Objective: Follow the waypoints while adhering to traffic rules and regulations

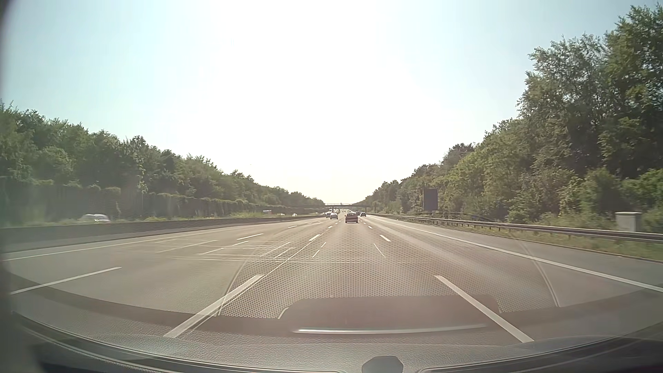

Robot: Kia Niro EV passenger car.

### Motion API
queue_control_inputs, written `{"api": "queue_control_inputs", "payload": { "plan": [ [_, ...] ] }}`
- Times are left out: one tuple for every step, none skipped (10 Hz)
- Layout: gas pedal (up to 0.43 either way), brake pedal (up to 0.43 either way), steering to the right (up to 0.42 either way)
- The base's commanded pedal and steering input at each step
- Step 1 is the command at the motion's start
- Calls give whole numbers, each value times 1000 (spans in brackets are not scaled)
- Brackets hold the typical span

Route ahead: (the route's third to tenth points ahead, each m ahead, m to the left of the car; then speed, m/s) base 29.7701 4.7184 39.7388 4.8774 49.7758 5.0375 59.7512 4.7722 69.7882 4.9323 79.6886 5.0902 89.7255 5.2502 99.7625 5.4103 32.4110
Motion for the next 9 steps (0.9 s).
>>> {"api": "queue_control_inputs", "payload": {
  "plan": [
    [118,30,1],
    [118,30,1],
    [118,30,0],
    [118,30,0],
    [118,30,0],
    [118,30,1],
    [118,30,2],
    [118,30,1],
    [118,30,0]
  ]
}}
